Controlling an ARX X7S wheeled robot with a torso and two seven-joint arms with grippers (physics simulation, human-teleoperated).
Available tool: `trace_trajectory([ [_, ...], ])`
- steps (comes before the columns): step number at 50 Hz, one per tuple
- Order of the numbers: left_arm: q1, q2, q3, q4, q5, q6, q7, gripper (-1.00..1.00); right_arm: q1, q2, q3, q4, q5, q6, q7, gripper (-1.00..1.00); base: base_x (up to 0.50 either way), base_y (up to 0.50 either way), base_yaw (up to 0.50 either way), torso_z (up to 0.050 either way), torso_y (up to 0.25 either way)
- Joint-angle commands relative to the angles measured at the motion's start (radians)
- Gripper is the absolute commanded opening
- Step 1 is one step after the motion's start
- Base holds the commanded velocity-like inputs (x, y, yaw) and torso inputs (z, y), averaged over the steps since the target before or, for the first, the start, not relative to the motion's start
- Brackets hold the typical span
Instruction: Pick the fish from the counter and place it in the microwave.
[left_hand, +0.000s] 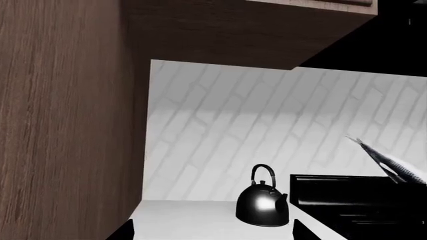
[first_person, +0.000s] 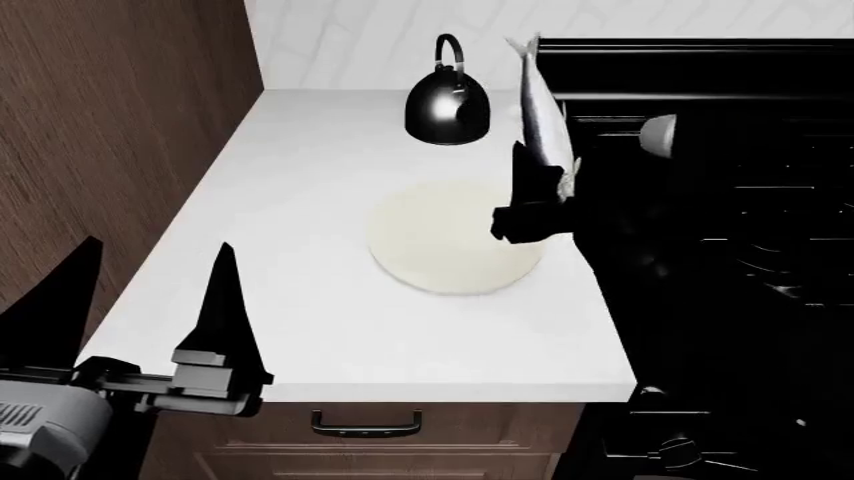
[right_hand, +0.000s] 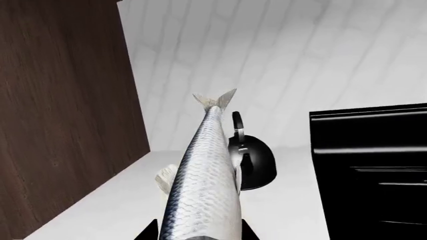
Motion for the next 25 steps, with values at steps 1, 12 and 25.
trace_trajectory([
  [1, -0.001, -0.002, 0.007, 0.000, 0.004, 0.002, -0.004, 1.00, -0.073, 0.016, 0.070, -0.088, -0.030, -0.090, -0.019, -1.00, 0.00, 0.00, 0.00, 0.000, 0.000],
  [12, 0.002, -0.003, 0.012, -0.005, 0.008, 0.009, -0.004, 1.00, -0.164, 0.058, 0.173, -0.199, -0.013, -0.173, -0.005, -1.00, 0.00, 0.00, 0.00, 0.000, 0.001],
  [25, -0.003, 0.001, 0.030, -0.015, 0.018, 0.011, -0.003, 1.00, -0.239, 0.069, 0.218, -0.244, -0.016, -0.232, -0.034, -1.00, -0.05, -0.17, 0.00, 0.000, 0.001],
])
